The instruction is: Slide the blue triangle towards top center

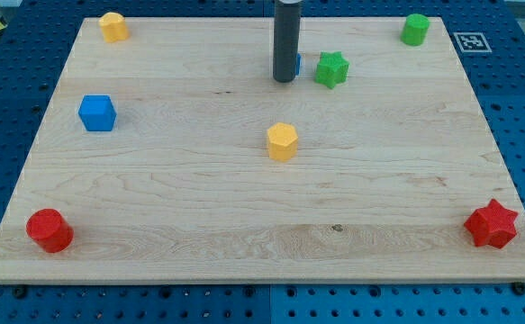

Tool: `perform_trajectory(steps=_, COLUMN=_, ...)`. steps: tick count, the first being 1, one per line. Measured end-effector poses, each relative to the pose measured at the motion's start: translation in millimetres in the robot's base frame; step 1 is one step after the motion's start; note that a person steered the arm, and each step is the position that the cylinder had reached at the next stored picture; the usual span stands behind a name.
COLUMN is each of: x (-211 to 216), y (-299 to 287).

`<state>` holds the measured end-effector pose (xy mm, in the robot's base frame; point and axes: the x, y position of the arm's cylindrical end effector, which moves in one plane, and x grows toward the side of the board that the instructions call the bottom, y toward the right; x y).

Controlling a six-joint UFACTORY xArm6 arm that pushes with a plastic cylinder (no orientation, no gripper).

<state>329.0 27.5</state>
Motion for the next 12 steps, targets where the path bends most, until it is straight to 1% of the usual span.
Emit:
perform_trajectory(steps=3, x=-13.8, y=1.5)
perform_trajectory(steps=5, x=-15.0, y=29.2)
perform_trajectory(steps=7, x=-46.8, y=29.2)
perform_trajectory(steps=9, x=-30.9, y=18.4)
perform_trajectory(steps=12, x=-66.5, y=14.5)
